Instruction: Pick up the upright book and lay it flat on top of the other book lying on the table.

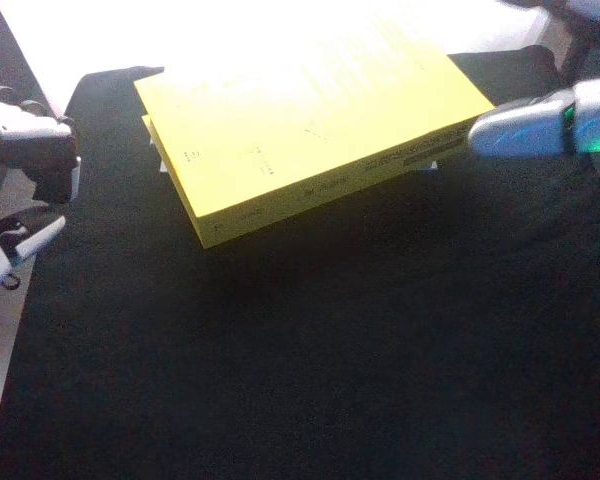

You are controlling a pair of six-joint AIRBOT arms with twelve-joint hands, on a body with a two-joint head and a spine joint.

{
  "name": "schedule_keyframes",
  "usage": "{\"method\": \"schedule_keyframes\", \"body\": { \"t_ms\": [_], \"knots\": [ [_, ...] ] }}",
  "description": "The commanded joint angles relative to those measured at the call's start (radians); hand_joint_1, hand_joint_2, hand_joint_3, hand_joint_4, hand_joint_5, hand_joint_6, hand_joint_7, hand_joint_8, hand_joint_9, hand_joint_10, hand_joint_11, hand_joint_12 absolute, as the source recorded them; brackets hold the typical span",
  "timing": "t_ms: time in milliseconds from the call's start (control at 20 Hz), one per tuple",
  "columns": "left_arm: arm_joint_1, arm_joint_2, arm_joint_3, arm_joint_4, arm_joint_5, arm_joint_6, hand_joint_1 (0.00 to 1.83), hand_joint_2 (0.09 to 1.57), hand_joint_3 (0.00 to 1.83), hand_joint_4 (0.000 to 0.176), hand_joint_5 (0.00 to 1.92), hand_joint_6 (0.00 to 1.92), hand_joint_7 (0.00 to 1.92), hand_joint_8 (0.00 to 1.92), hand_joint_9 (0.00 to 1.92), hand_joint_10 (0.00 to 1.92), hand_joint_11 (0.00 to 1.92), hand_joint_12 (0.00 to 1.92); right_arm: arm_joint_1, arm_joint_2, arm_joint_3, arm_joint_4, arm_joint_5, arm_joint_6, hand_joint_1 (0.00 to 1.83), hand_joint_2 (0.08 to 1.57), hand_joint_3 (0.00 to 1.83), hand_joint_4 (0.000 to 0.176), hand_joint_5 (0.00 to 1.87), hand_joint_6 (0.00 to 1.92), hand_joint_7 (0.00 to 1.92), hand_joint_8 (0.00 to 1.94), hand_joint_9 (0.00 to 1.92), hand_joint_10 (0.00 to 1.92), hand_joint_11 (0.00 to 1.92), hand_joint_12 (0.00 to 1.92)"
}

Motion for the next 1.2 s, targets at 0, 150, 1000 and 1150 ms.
{"method": "schedule_keyframes", "body": {
  "t_ms": [0,150,1000,1150],
  "knots": [
    [-0.006,0.008,-0.004,0.017,-0.131,0.003,1.12,1.26,0.0,0.038,0.67,1.41,0.75,1.37,0.66,0.67,0.29,1.36,-0.003,0.01,0.002,0.044,0.144,0.024,0.39,1.14,0.01,0.0,0.0,0.0,0.0,0.0,0.0,0.0,0.0,0.62],
    [0.001,0.012,-0.007,0.016,-0.145,0.003,1.12,1.26,0.0,0.019,0.65,1.42,0.77,1.37,0.66,0.7,0.28,1.37,-0.045,0.039,-0.029,0.072,0.21,0.029,0.41,1.31,0.05,0.0,0.02,0.01,0.08,0.04,0.0,0.44,0.0,1.5],
    [0.01,0.049,-0.023,0.04,-0.241,0.004,0.48,1.19,0.0,0.174,0.09,0.0,0.08,0.0,0.09,0.03,0.0,0.38,-0.202,0.154,-0.136,0.205,0.452,0.026,0.28,1.24,0.07,0.0,0.0,0.0,0.0,0.03,0.0,0.24,0.0,1.0],
    [0.01,0.056,-0.026,0.046,-0.252,0.004,0.28,1.14,0.0,0.176,0.0,0.0,0.0,0.0,0.0,0.0,0.0,0.0,-0.209,0.166,-0.149,0.211,0.468,0.009,0.17,1.22,0.07,0.021,0.0,0.0,0.0,0.0,0.0,0.0,0.0,0.17]
  ]
}}
